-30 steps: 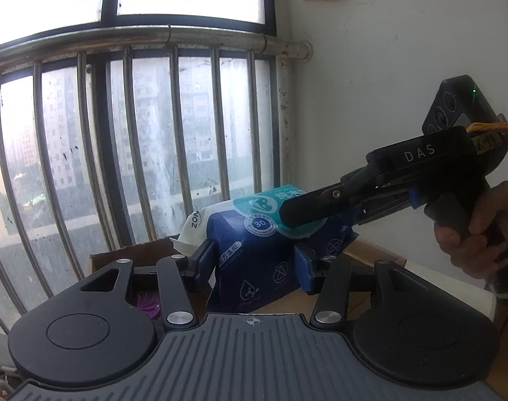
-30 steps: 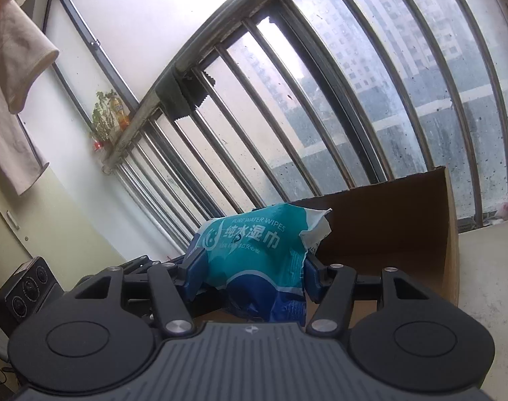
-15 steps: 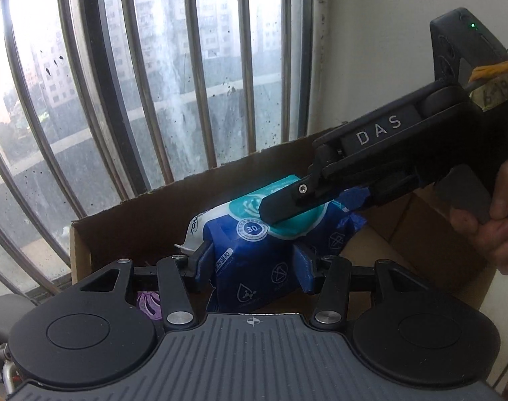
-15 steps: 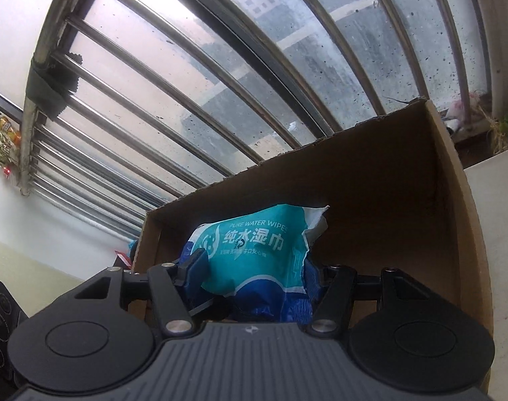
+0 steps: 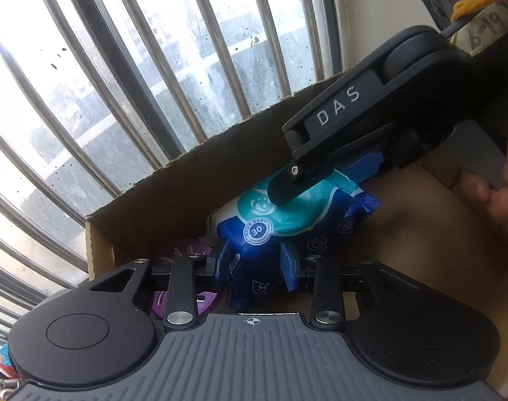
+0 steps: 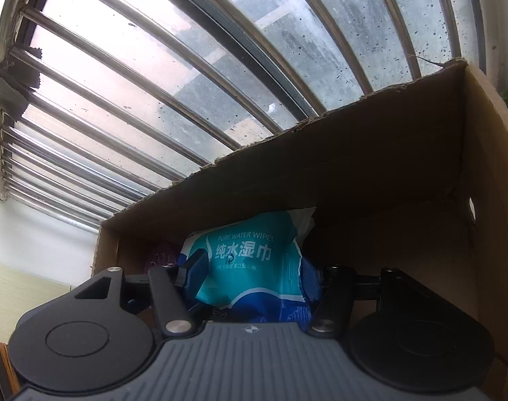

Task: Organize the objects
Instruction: 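Lower the wet-wipes pack into the box beside the canister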

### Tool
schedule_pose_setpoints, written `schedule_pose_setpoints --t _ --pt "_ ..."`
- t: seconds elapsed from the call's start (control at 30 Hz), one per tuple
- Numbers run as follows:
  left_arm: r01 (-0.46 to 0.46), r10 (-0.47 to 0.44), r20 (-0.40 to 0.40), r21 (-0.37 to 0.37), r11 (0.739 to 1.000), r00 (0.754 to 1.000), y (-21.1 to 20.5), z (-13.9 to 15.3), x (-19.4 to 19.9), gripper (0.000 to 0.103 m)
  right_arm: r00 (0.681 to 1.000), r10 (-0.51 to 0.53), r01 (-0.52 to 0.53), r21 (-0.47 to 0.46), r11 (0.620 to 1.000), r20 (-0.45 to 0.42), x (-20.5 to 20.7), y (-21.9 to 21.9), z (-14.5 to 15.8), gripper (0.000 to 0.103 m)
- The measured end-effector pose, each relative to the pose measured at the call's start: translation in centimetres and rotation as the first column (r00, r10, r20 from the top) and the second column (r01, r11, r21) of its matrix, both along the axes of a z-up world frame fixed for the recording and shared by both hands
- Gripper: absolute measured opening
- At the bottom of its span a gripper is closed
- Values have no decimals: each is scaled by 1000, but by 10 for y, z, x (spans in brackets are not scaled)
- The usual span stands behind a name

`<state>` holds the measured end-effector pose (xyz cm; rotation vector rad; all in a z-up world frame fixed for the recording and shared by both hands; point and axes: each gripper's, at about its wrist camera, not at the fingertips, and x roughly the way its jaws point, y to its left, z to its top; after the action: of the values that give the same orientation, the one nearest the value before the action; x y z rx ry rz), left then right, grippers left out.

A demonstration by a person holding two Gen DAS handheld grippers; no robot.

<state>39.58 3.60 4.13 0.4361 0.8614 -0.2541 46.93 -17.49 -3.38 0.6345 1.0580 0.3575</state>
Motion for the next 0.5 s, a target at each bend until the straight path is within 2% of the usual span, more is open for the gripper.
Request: schedule_pose_setpoints --t 0.1,0.13,0.23,0.5 --pt "-14 14 -12 21 1000 1000 -1 -4 -1 29 1000 -12 12 13 1000 26 -4 -9 3 62" --pt "-21 21 -13 25 999 1000 -1 -4 -1 29 999 -18 17 11 1000 35 -5 -11 5 59" --pt "-44 44 -22 7 999 999 3 -5 -1 29 998 -19 19 -6 1000 66 -8 -14 8 30" --pt "-61 61 -31 -1 998 998 8 -6 -4 27 994 27 -19 -74 997 104 -10 5 14 27"
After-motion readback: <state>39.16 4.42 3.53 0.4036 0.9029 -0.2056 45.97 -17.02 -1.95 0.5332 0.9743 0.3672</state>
